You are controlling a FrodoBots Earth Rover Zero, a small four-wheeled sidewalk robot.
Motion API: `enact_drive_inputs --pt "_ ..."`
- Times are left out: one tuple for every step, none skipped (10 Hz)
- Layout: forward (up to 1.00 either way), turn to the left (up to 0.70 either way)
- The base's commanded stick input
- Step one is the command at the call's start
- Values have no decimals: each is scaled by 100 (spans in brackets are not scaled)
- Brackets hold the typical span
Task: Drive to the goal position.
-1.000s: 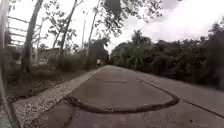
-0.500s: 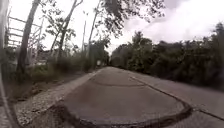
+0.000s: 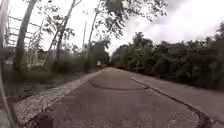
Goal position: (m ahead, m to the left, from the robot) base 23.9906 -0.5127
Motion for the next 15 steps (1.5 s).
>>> enact_drive_inputs --pt "70 0" --pt "70 0" --pt "70 0" --pt "70 0" --pt "70 22" --pt "70 35" --pt "70 32" --pt "70 2" --pt "70 0" --pt "70 0" --pt "70 0" --pt "70 0" --pt "70 0" --pt "70 0" --pt "70 0"
